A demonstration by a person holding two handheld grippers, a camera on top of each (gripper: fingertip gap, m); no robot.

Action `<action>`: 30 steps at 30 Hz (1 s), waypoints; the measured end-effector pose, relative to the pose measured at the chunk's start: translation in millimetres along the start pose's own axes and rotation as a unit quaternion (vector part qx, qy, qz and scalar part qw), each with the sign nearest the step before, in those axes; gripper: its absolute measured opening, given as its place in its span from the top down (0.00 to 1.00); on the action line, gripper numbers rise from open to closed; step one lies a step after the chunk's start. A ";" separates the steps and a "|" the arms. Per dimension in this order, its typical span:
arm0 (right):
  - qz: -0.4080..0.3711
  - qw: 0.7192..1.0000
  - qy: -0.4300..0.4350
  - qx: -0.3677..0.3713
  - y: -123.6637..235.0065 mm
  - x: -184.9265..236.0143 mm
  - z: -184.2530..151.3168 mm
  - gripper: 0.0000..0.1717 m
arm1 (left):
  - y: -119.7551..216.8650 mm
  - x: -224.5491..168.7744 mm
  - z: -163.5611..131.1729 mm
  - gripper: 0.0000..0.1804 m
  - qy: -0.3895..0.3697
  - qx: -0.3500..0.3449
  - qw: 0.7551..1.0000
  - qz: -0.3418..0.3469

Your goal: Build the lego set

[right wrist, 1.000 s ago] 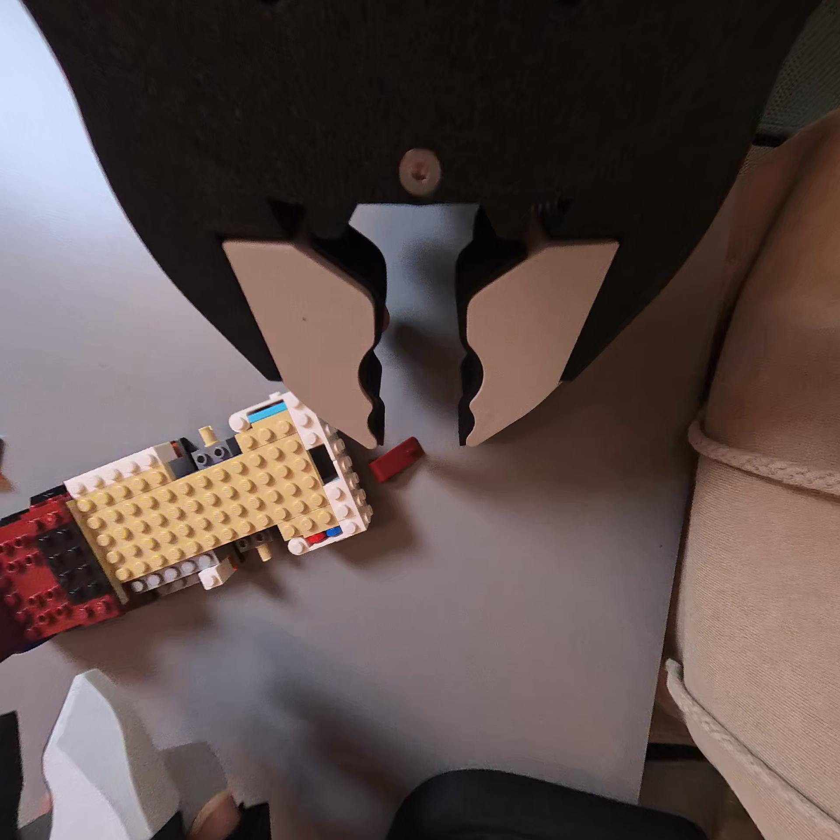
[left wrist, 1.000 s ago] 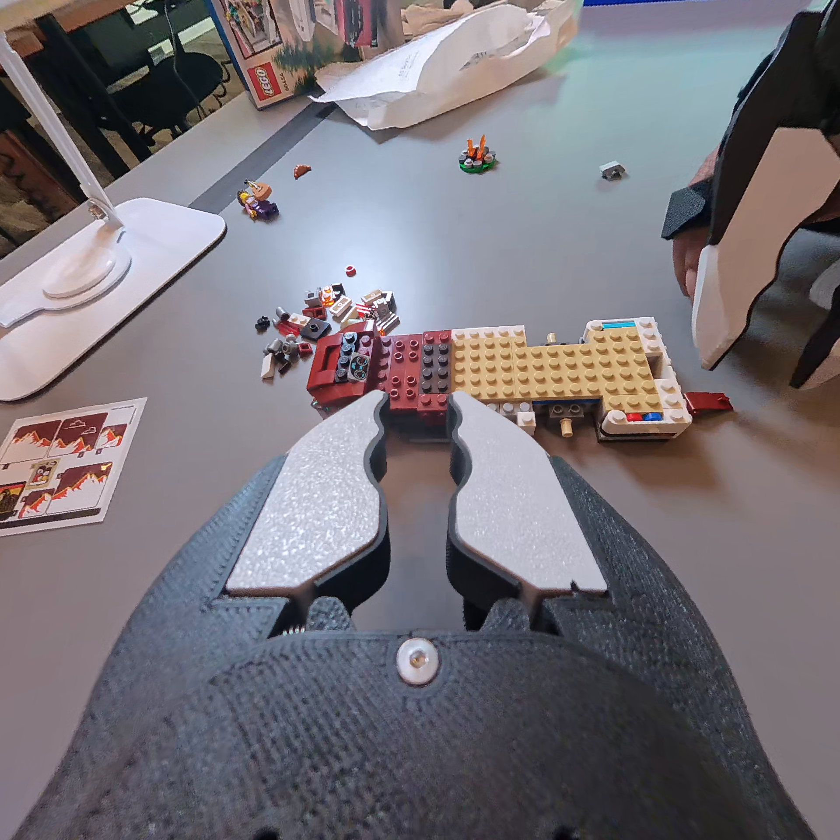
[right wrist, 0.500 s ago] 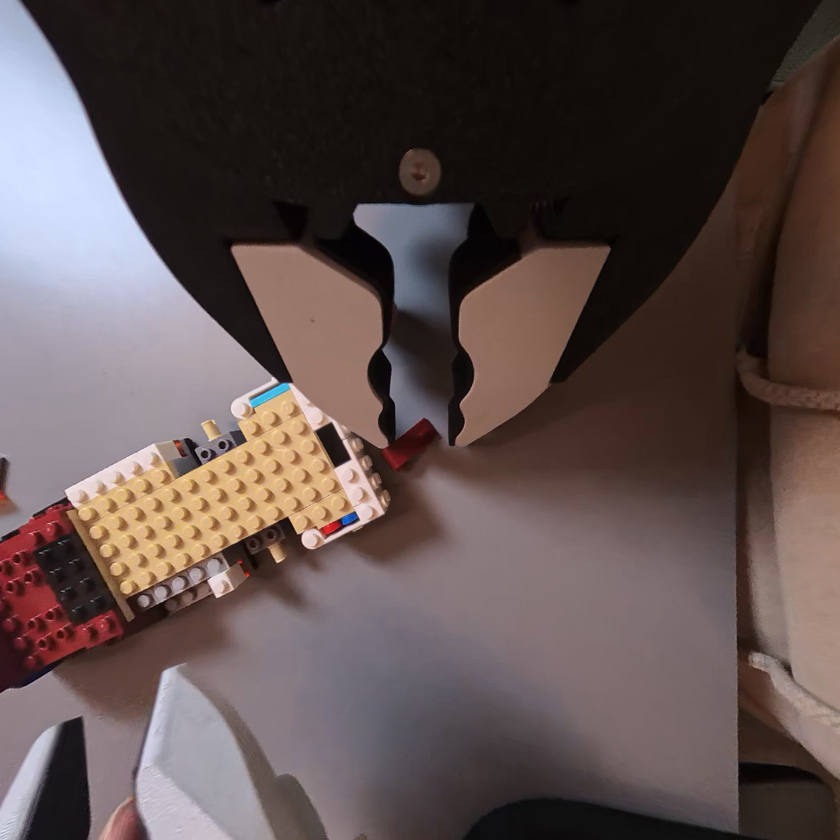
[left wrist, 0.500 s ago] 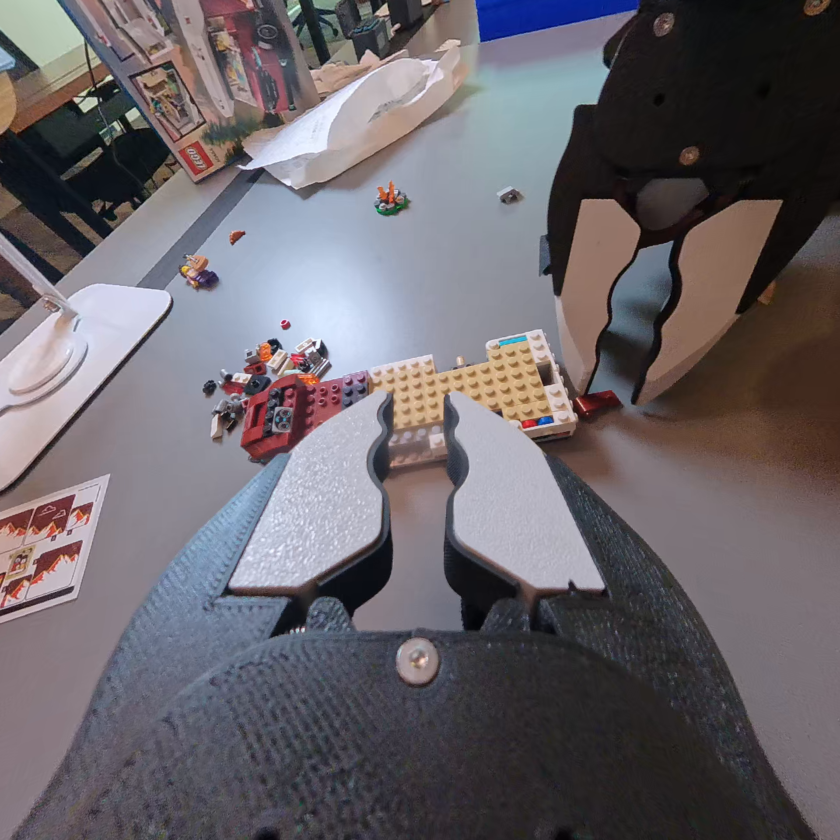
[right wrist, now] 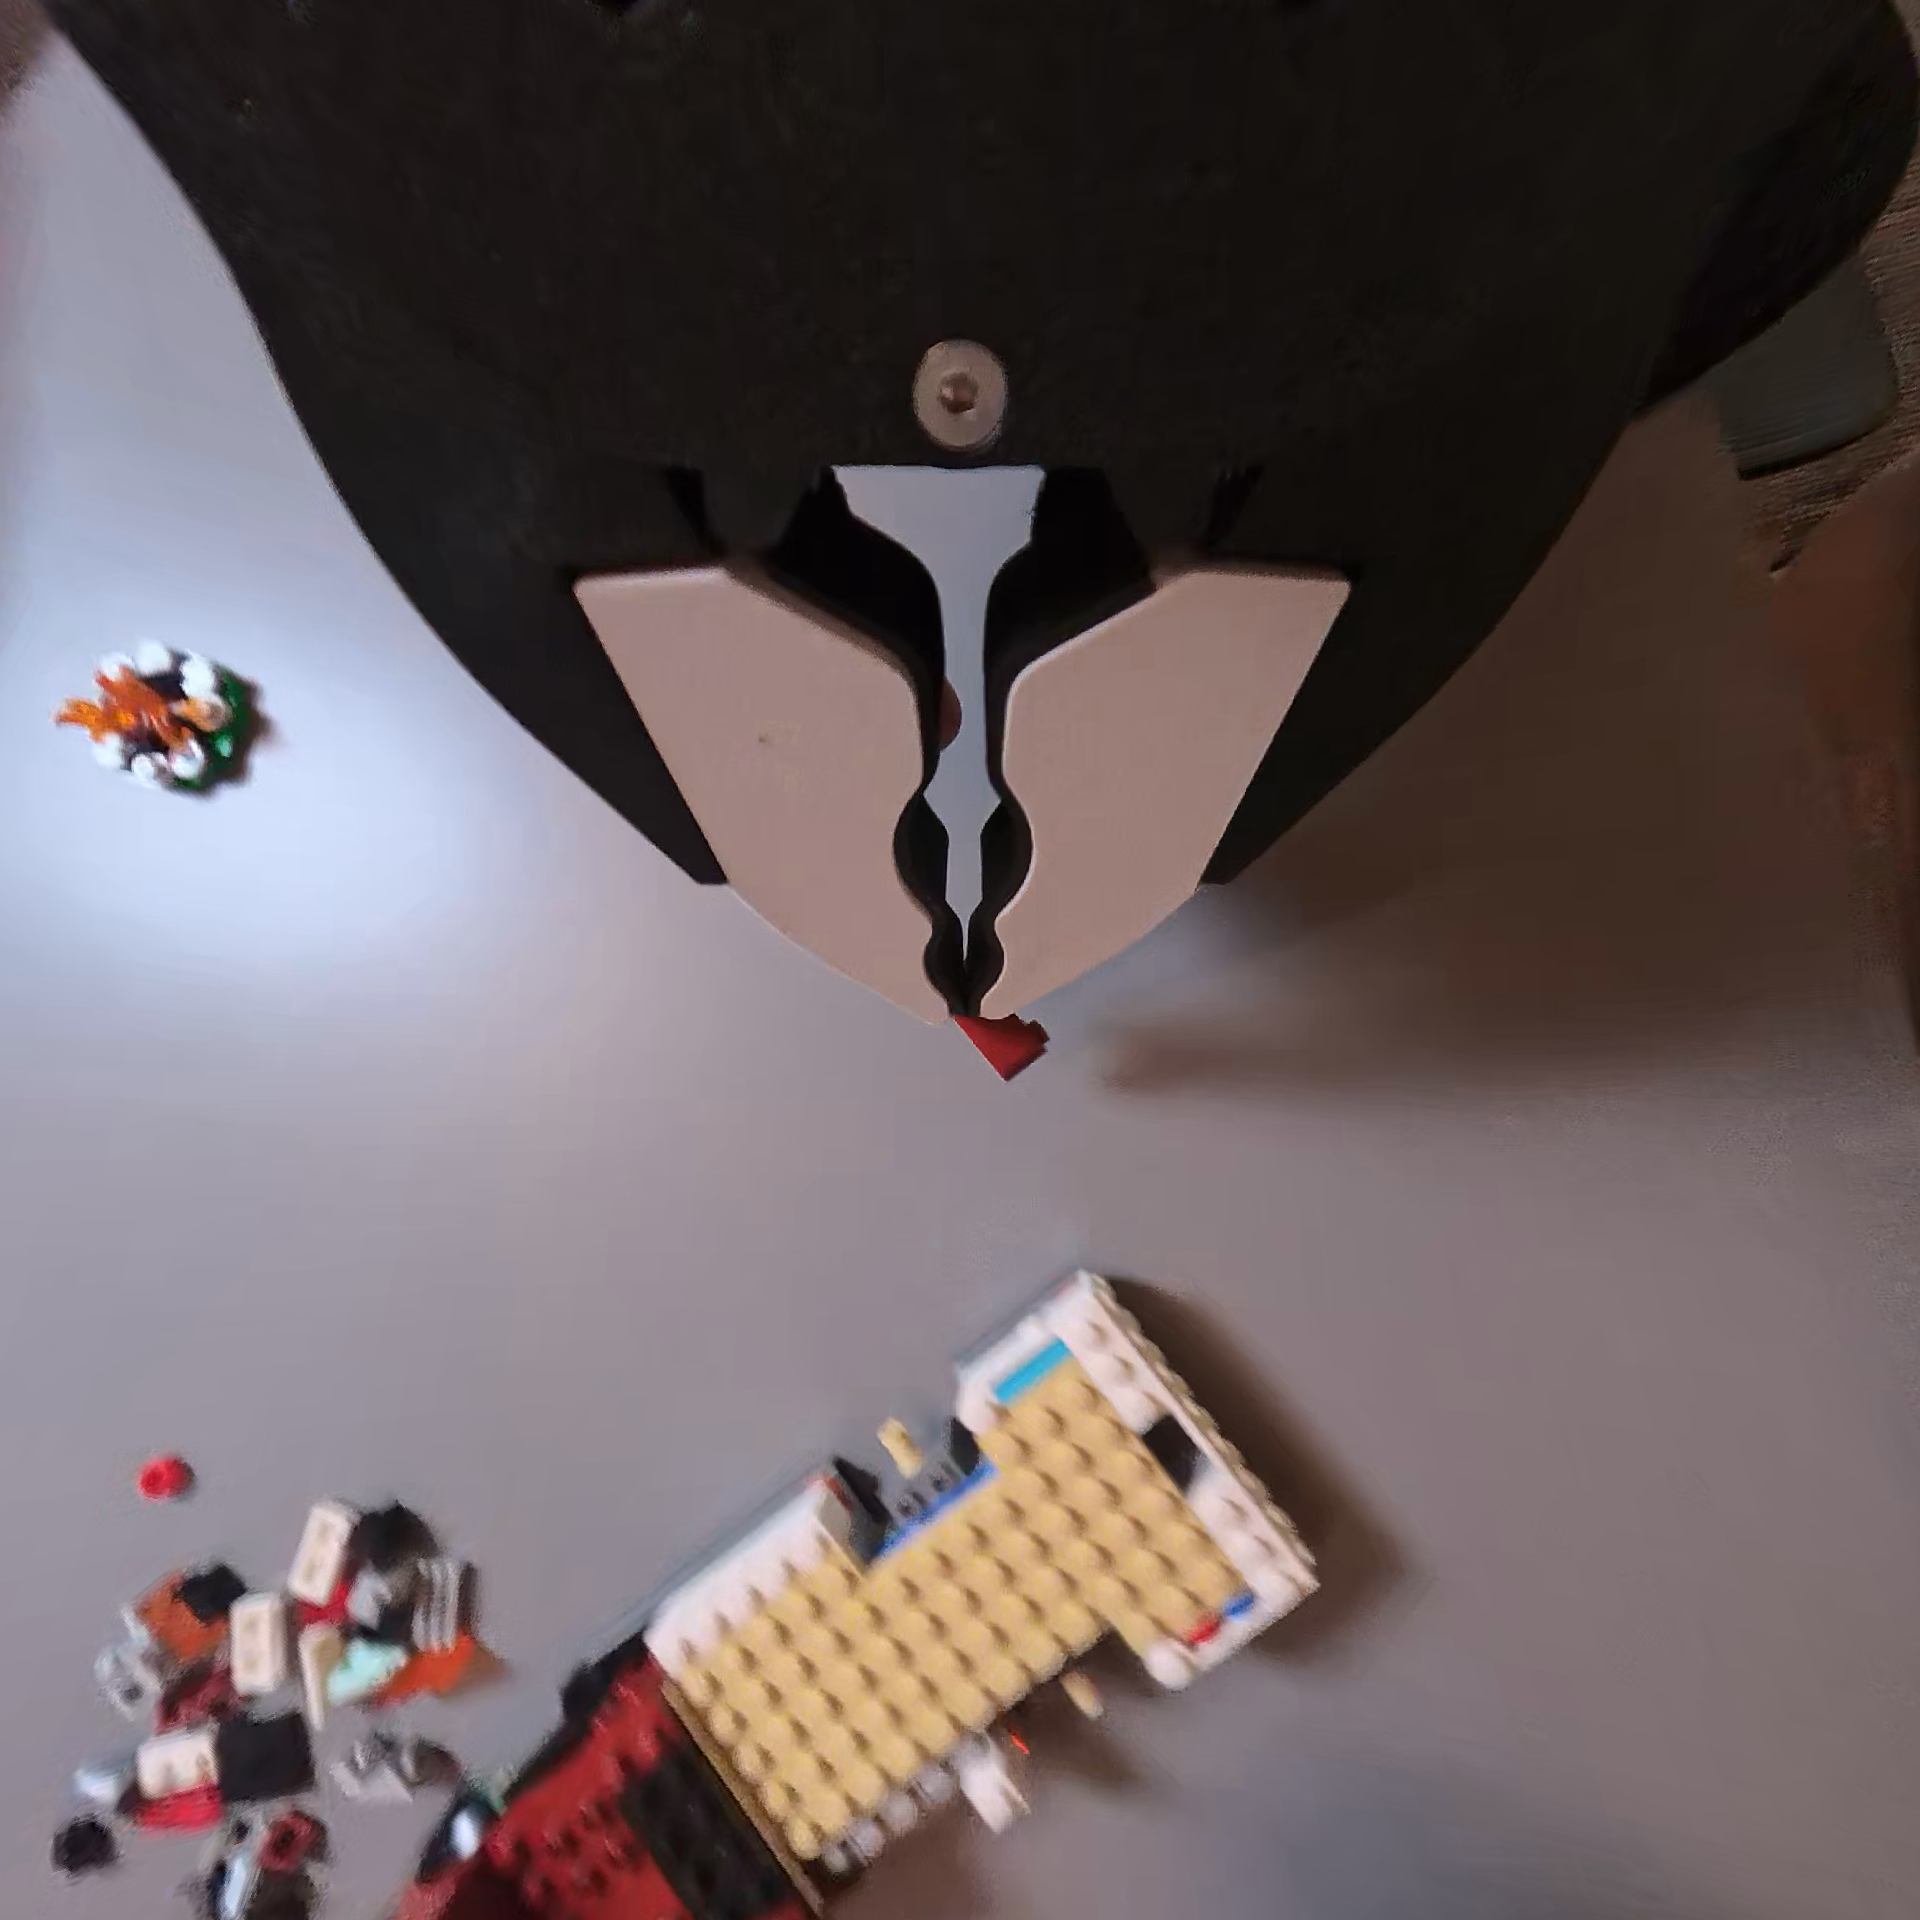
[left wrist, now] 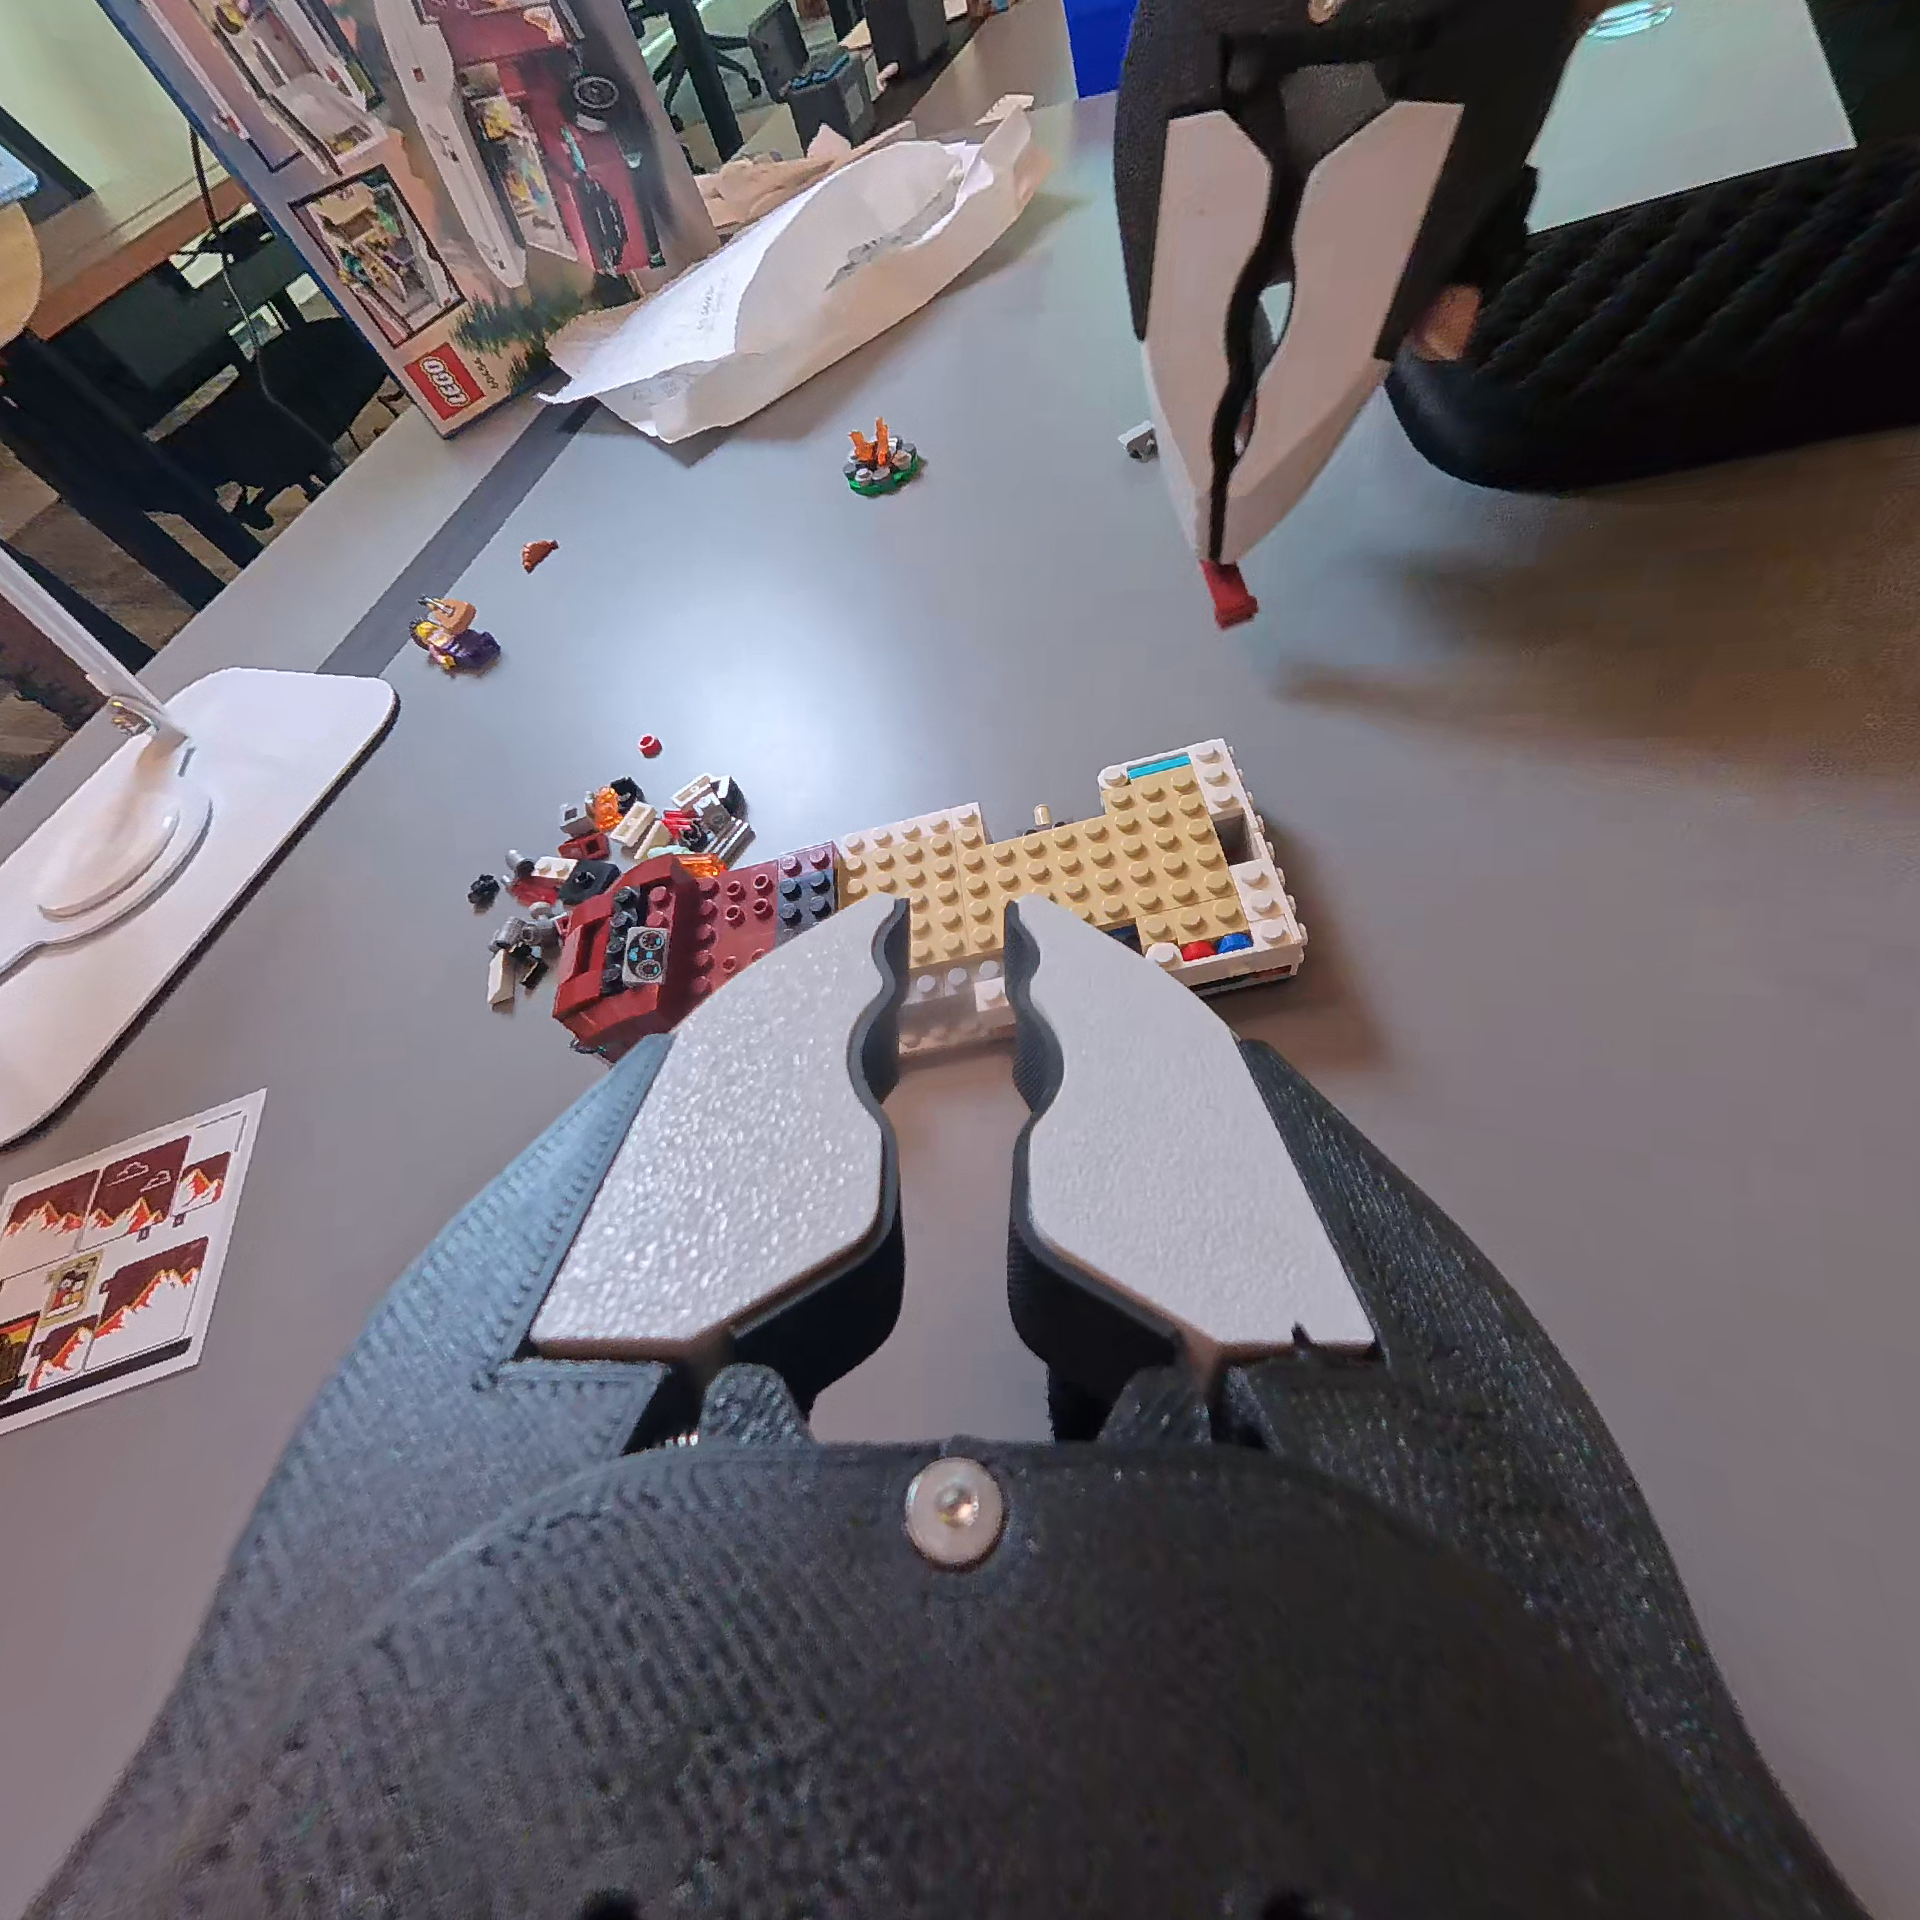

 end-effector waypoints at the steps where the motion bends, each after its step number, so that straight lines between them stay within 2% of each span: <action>1: -0.002 1.000 -0.010 0.010 -1.2 -8.3 -7.2 1.00 | 0.0 0.2 -0.2 0.91 0.000 0.001 1.000 0.001; 4: -0.005 0.999 -0.030 0.025 -9.7 -24.5 -21.0 1.00 | 0.6 1.3 -0.2 0.91 0.001 0.000 1.000 0.004; 7: -0.004 0.999 -0.040 0.007 -10.1 -28.9 -19.1 0.97 | 1.5 3.7 -0.3 0.90 0.005 -0.001 1.000 0.009; 9: -0.011 0.999 -0.041 -0.018 -3.1 -30.2 -11.9 0.93 | 3.2 6.9 0.2 0.90 0.010 -0.004 1.000 0.015; 12: -0.037 0.994 -0.039 -0.100 15.8 -30.4 8.0 0.87 | 14.3 19.9 5.3 0.89 0.018 -0.014 0.999 0.045; 15: -0.073 0.973 -0.048 -0.213 38.2 -29.1 27.3 0.85 | 48.7 47.1 18.0 0.87 0.033 -0.036 0.993 0.109; 19: -0.114 0.930 -0.085 -0.338 63.7 -31.8 37.0 0.83 | 137.9 103.7 16.1 0.88 0.085 -0.044 0.963 0.252; 22: -0.141 0.908 -0.111 -0.378 73.6 -40.6 34.8 0.84 | 221.7 153.6 -13.3 0.91 0.151 -0.012 0.918 0.368; 24: -0.151 0.899 -0.124 -0.393 76.3 -46.6 33.3 0.84 | 265.8 182.0 -41.8 0.91 0.206 0.031 0.894 0.396; 27: -0.174 0.884 -0.139 -0.411 79.1 -56.8 31.9 0.84 | 296.8 211.2 -92.6 0.88 0.280 0.145 0.878 0.361; 30: -0.196 0.867 -0.161 -0.430 83.6 -67.2 29.7 0.84 | 297.0 227.3 -140.1 0.88 0.327 0.245 0.865 0.292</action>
Point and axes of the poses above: each gripper's, where its closed fingertips meet, y back along the fingers, z out of its top, x = y × z across the jaws, the point moved 4 cm from there along y, back along the fingers, and after that the axes turned 2 degrees about x, right-handed, at the moved point
